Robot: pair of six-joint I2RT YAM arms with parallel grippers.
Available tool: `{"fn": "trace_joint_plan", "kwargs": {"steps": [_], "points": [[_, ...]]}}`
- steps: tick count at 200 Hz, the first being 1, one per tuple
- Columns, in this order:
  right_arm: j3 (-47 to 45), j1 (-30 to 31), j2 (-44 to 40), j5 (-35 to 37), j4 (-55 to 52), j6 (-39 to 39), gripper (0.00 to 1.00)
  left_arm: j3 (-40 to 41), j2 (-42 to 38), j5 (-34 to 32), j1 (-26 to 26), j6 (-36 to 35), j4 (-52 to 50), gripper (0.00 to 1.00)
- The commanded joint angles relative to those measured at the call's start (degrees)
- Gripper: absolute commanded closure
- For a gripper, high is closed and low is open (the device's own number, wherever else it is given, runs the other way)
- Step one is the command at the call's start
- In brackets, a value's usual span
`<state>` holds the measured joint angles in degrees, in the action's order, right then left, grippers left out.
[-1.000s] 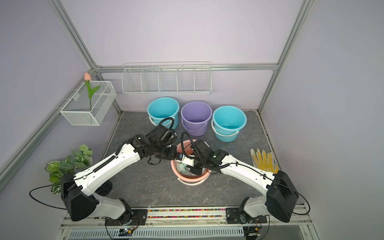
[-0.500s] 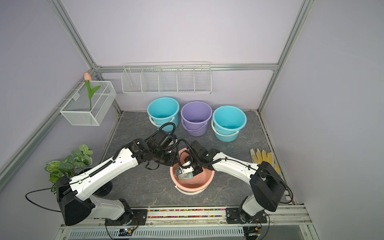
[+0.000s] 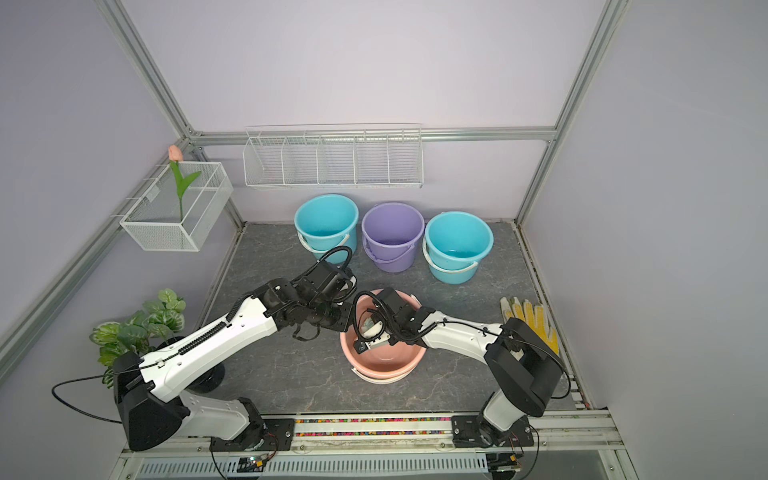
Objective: Wipe the inside of the bucket with a cloth
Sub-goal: Wipe the dirt from the inside of the bucket.
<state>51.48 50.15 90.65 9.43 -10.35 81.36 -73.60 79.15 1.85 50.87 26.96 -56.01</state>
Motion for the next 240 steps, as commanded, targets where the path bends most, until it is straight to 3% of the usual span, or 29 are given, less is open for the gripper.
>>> {"fn": "trace_joint_plan", "kwargs": {"steps": [1,27,59,125,169,202,222,240], "points": [[1.4,0.9,-1.8,7.7,-13.1,-0.3,0.93,-2.6,-0.8,-3.1,0.8,0.7,-5.5,1.0],[3.7,2.5,-2.3,7.5,-25.8,-6.0,0.93,-4.5,0.0,-6.1,1.1,0.5,-8.0,1.0],[6.3,3.5,-2.0,-1.5,-38.2,-11.1,0.93,-5.8,0.8,-8.1,1.4,0.4,-9.0,1.0],[9.2,4.6,3.2,-25.1,-41.7,-15.2,0.93,-2.9,0.7,-7.3,2.1,0.5,-3.4,1.0],[9.8,4.6,5.9,-39.2,-34.1,-17.0,0.93,-1.0,0.7,-7.6,2.5,1.2,-1.4,1.0],[8.8,4.2,6.0,-51.7,-22.1,-20.7,0.93,0.1,0.6,-7.4,2.5,1.7,0.1,1.0],[5.8,4.2,5.8,-52.5,-9.1,-26.3,0.93,0.8,0.7,-6.9,2.6,2.0,0.8,1.0],[0.6,4.5,4.3,-47.3,7.2,-32.5,0.93,1.4,0.8,-6.3,2.7,2.1,1.4,1.0]]}}
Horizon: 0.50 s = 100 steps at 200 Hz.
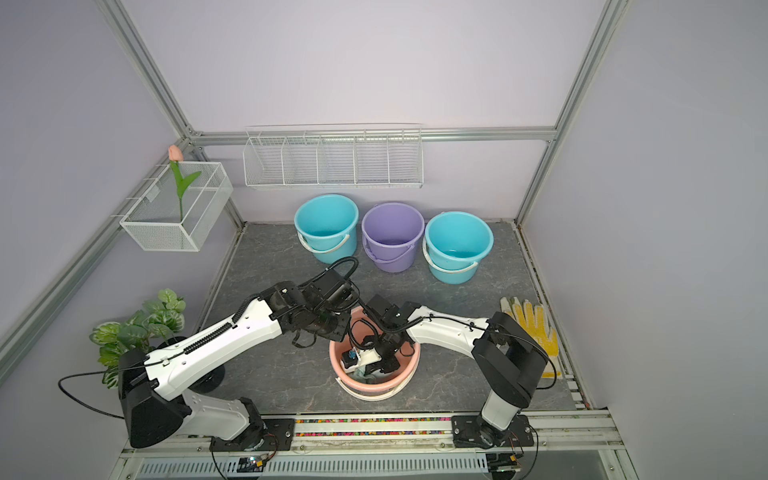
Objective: Wipe the inside of the bucket with a cloth
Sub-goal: Wipe the dirt from the inside of the bucket.
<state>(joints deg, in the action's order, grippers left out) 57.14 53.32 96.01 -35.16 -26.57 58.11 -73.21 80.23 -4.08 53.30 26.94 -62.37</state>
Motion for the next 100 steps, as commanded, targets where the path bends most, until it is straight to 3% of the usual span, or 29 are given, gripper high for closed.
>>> {"fn": "trace_joint_plan", "kwargs": {"steps": [1,33,70,100], "points": [[-5.4,1.4,-1.2,-2.3,24.4,-9.4,0.93,1.0,-0.3,-0.4,0.4,2.1,7.7,1.0],[-14.6,2.9,-3.0,17.3,48.4,-11.1,0.93,1.2,-0.7,0.2,0.4,2.2,7.8,1.0],[-15.7,5.2,-2.8,34.6,51.7,-1.2,0.93,1.1,-0.7,0.8,0.5,2.0,7.8,1.0],[-15.3,5.6,-4.1,44.7,47.6,8.3,0.93,1.2,-1.1,0.6,0.6,2.0,7.7,1.0]]}}
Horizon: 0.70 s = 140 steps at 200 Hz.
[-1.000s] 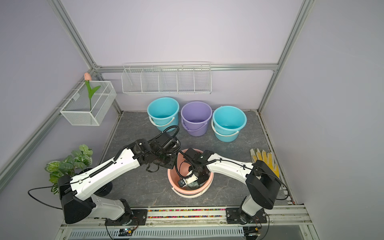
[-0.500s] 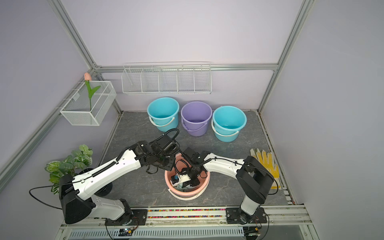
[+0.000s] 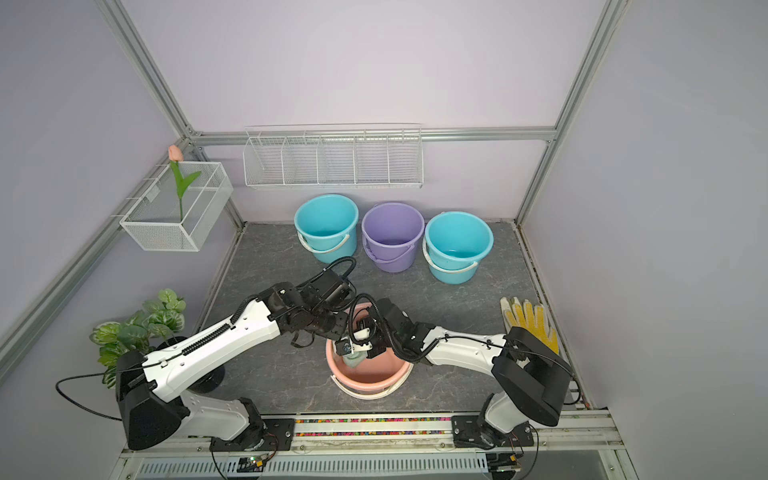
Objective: Wipe the inside of the bucket with a cloth
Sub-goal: Wipe the dirt from the inside of the bucket.
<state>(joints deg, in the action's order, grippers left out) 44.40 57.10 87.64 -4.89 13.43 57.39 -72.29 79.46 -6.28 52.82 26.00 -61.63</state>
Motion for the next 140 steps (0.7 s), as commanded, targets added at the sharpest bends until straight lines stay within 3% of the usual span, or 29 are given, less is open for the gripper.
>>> {"fn": "trace_joint_plan", "kwargs": {"steps": [1,29,67,103,140], "points": [[-2.6,1.7,4.2,14.7,7.4,9.4,0.93,0.2,-0.4,2.8,1.1,3.0,6.9,1.0],[-0.6,1.8,1.0,16.9,-5.4,17.1,0.93,0.3,-0.8,2.4,1.1,2.9,6.4,1.0],[5.6,1.7,-1.6,16.2,-28.3,19.8,0.93,0.0,-1.2,1.1,1.1,2.7,5.1,1.0],[15.5,1.7,2.3,18.6,-50.3,15.8,0.93,-0.3,-1.4,-0.5,1.2,2.8,3.8,1.0],[20.7,1.7,6.0,16.0,-61.8,10.0,0.93,-0.5,-1.9,-1.4,1.3,3.0,3.8,1.0]]}}
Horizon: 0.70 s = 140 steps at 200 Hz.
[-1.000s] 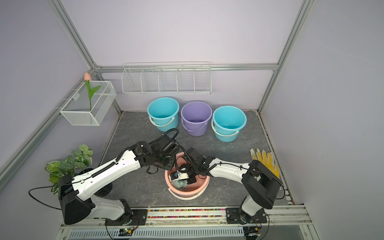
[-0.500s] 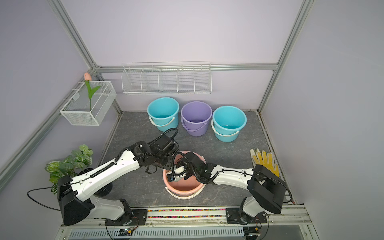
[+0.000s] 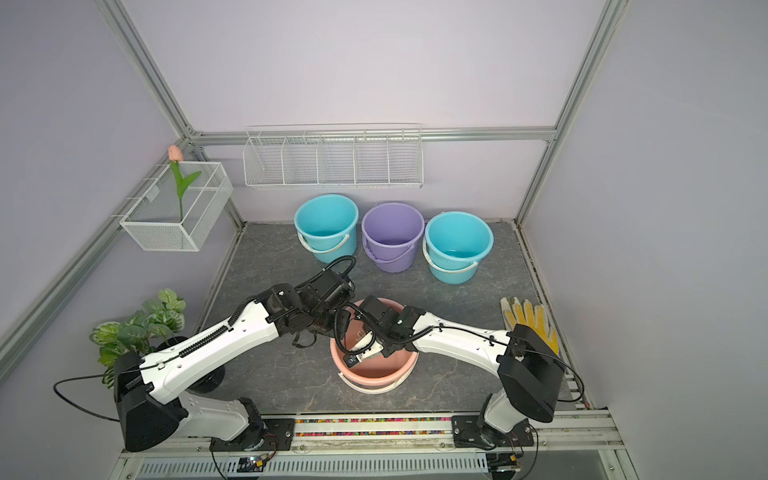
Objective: Wipe the inside of the bucket with a cloth
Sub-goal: Wipe the dirt from the inside of the bucket.
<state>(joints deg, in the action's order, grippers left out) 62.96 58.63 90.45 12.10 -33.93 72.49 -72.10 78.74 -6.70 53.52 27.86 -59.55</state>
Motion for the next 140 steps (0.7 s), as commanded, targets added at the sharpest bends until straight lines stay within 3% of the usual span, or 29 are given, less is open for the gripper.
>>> {"fn": "trace_joint_plan", "kwargs": {"steps": [1,67,140], "points": [[2.2,0.2,3.3,-1.1,-14.6,-5.2,0.93,-0.7,-1.2,-0.9,0.5,1.1,1.7,1.0],[1.2,-0.6,5.7,-11.1,-19.2,-12.4,0.93,1.5,-4.0,-2.9,0.6,3.4,3.8,1.0],[1.2,-3.0,7.9,-40.6,-14.0,-15.3,0.93,6.3,-8.8,-0.8,0.5,7.6,11.5,1.0]]}}
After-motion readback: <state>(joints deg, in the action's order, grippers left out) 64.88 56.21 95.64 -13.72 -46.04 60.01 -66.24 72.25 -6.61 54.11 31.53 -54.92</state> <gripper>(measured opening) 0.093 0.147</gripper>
